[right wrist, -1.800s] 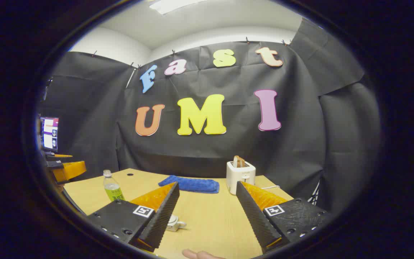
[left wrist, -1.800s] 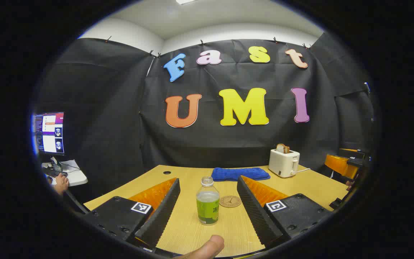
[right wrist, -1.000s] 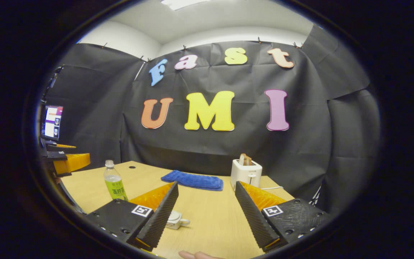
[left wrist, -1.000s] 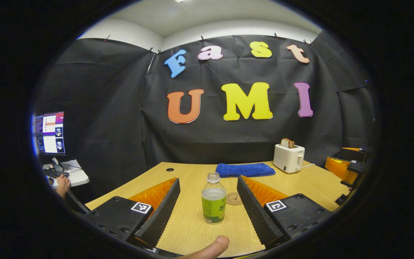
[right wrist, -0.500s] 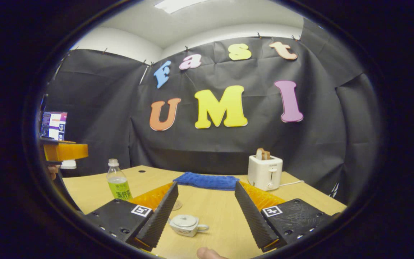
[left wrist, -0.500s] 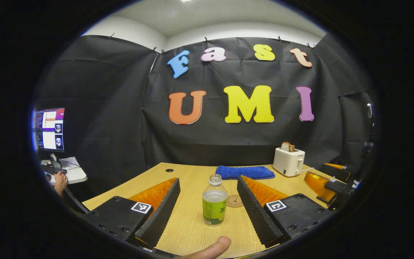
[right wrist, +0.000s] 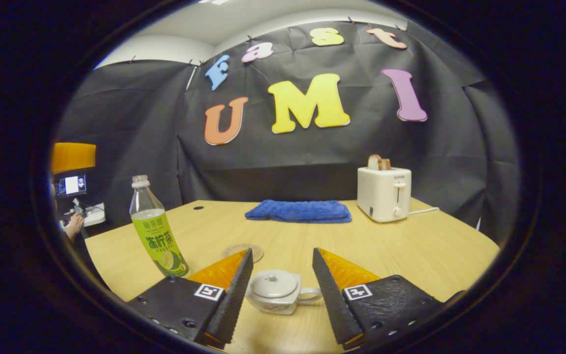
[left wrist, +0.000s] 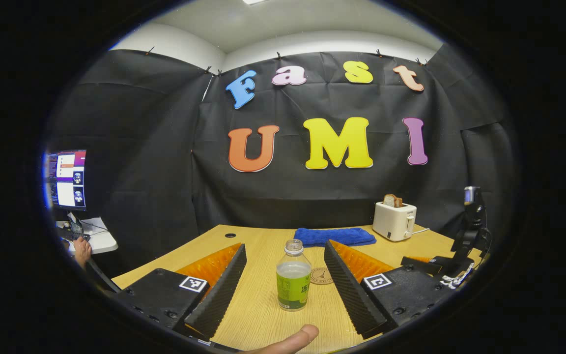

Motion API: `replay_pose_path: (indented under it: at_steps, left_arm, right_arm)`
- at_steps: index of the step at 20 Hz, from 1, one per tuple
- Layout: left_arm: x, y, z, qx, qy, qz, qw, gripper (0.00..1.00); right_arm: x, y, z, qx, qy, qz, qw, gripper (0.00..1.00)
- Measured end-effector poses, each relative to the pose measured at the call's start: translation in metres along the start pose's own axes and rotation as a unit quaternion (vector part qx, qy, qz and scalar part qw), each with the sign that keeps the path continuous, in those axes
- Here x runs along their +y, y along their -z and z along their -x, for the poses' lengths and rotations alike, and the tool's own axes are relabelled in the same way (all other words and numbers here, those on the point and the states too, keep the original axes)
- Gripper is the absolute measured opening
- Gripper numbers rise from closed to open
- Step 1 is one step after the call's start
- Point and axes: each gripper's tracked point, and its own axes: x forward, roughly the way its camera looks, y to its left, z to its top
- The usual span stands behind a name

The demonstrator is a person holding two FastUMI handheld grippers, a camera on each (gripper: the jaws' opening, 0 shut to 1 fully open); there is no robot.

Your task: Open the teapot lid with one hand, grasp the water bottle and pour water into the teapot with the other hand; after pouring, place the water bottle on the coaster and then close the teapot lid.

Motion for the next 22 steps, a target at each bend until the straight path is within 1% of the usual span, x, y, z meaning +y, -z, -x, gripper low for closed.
replay_pose_path:
  at_steps: [1, 2, 3, 4, 5, 6, 7, 8, 9, 11, 14, 16, 17, 18, 21, 22]
  left_arm:
    - [0.000, 0.002, -0.002, 0.002, 0.001, 0.003, 1.000, 0.99]
    - [0.000, 0.003, -0.002, 0.004, 0.003, 0.006, 1.000, 0.99]
    - [0.000, 0.004, -0.003, 0.006, 0.004, 0.008, 1.000, 0.99]
    - [0.001, 0.005, -0.004, 0.008, 0.003, 0.008, 1.000, 0.99]
    - [0.002, 0.006, -0.005, 0.010, 0.002, 0.006, 1.000, 0.99]
    - [0.003, 0.007, -0.006, 0.012, 0.001, 0.006, 1.000, 0.99]
    - [0.002, 0.008, -0.006, 0.013, 0.001, 0.006, 1.000, 0.99]
    - [0.002, 0.009, -0.006, 0.013, 0.002, 0.006, 1.000, 0.99]
    - [0.002, 0.008, -0.006, 0.012, 0.002, 0.005, 1.000, 0.99]
    - [0.003, 0.008, -0.006, 0.012, 0.002, 0.003, 1.000, 0.99]
    - [0.000, 0.011, -0.007, 0.016, 0.007, 0.002, 1.000, 0.99]
    - [-0.002, 0.014, -0.009, 0.019, 0.014, -0.005, 1.000, 0.99]
    - [-0.002, 0.015, -0.011, 0.020, 0.017, -0.011, 1.000, 0.99]
    - [-0.003, 0.018, -0.011, 0.021, 0.021, -0.015, 0.999, 0.99]
    - [-0.009, 0.026, -0.015, 0.030, 0.041, -0.022, 0.998, 0.99]
    - [-0.010, 0.028, -0.017, 0.030, 0.046, -0.021, 0.998, 0.99]
  right_arm:
    - [0.000, 0.005, -0.003, 0.011, 0.000, -0.002, 1.000, 0.62]
    - [0.004, 0.008, -0.005, 0.014, -0.005, -0.005, 1.000, 0.53]
    - [0.008, 0.004, -0.004, 0.011, -0.013, -0.004, 1.000, 0.47]
    - [0.010, 0.003, -0.006, 0.009, -0.013, 0.000, 1.000, 0.43]
    - [0.011, 0.006, -0.005, 0.007, -0.015, 0.008, 1.000, 0.28]
    - [0.014, 0.007, -0.006, 0.004, -0.018, 0.020, 1.000, 0.26]
    - [0.016, 0.008, -0.005, 0.002, -0.025, 0.033, 0.999, 0.27]
    - [0.019, 0.010, -0.008, -0.001, -0.027, 0.042, 0.999, 0.24]
    - [0.019, 0.008, -0.009, -0.005, -0.029, 0.050, 0.998, 0.06]
    - [0.019, 0.010, -0.010, -0.006, -0.035, 0.059, 0.998, 0.10]
    - [0.018, 0.011, -0.011, 0.001, -0.037, 0.052, 0.998, 0.10]
    - [0.021, 0.010, -0.010, 0.001, -0.036, 0.060, 0.998, 0.10]
    - [0.017, 0.008, -0.012, -0.004, -0.028, 0.070, 0.997, 0.10]
    - [0.016, 0.007, -0.013, -0.009, -0.028, 0.070, 0.997, 0.01]
    - [0.021, 0.001, -0.013, -0.016, -0.032, 0.068, 0.997, 0.00]
    - [0.020, -0.008, -0.010, -0.027, -0.032, 0.070, 0.997, 0.00]
